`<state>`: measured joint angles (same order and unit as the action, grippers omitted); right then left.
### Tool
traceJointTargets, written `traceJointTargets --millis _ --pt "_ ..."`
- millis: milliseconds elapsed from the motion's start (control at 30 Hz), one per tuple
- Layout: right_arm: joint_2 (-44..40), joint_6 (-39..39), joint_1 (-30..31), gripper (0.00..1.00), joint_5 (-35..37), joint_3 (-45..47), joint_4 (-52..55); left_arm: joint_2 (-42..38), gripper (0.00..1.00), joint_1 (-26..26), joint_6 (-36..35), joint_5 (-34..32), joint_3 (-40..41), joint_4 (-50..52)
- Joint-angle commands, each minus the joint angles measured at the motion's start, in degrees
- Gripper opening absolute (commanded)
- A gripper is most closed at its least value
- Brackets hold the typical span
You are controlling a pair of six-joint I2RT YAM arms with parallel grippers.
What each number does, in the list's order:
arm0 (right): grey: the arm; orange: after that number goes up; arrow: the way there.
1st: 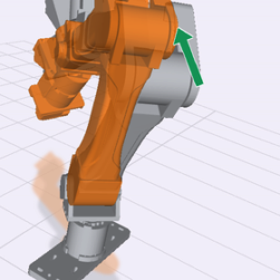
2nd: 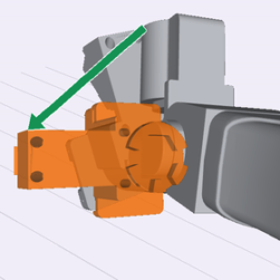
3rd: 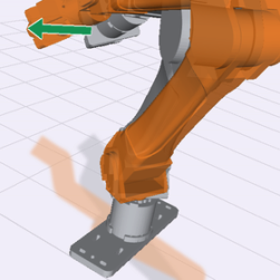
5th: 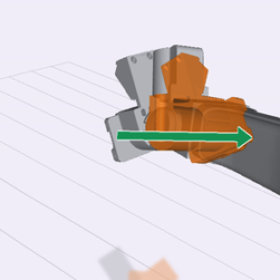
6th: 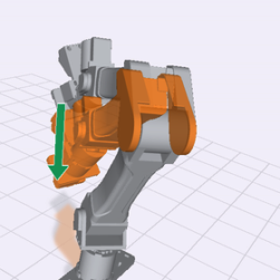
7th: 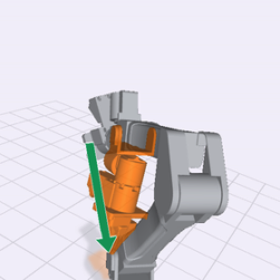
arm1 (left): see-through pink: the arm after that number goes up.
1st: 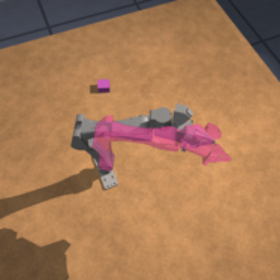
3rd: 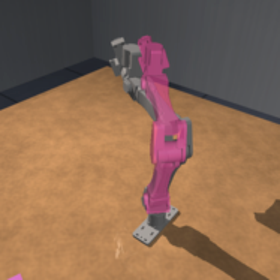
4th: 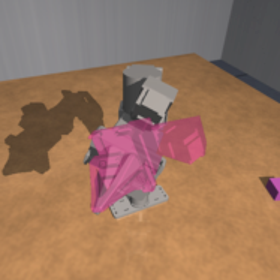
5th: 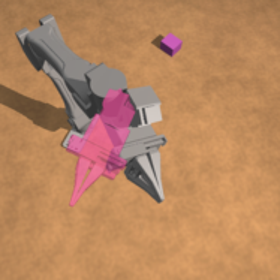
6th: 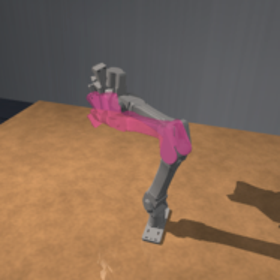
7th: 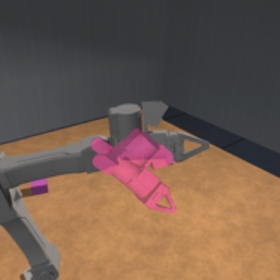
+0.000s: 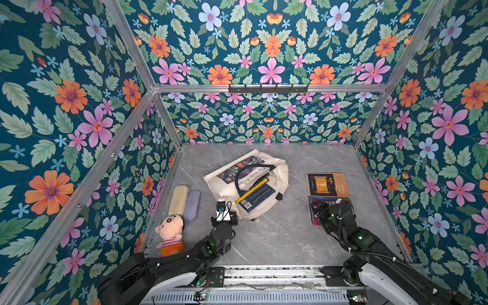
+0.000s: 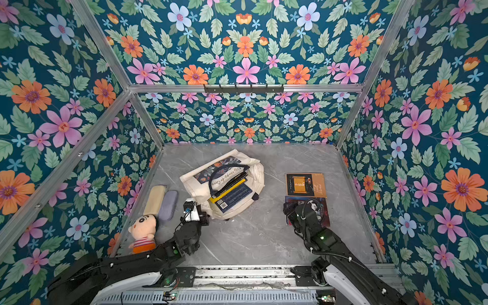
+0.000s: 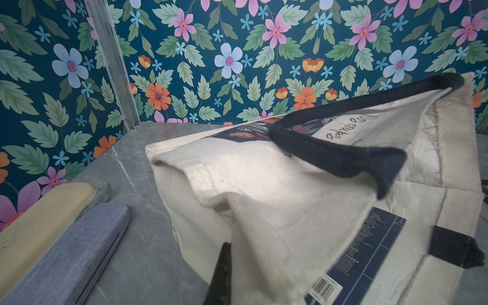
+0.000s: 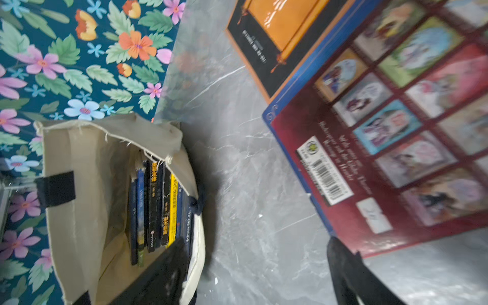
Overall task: Take out the books from the canvas bag
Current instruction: Place the book on the book, then pick up the book from the canvas bag.
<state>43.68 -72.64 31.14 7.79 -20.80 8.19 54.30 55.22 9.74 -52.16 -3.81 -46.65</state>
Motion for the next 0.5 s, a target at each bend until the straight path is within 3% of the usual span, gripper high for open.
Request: traceJointTargets --millis 0,200,467 --pt "4.9 1.2 3.5 0.78 1.5 -2.6 -6.9 0.3 0.0 0.0 0.1 0.1 -0.5 -0.7" --pt "17.0 2.4 11.6 0.76 4.7 -8.8 -14.2 0.3 0.0 -0.1 -0.1 0.0 -0.5 -0.8" --pt "33.4 4.1 17.0 0.74 1.1 -17.8 -24.4 0.2 0.0 0.0 -0.2 0.0 -0.4 -0.7"
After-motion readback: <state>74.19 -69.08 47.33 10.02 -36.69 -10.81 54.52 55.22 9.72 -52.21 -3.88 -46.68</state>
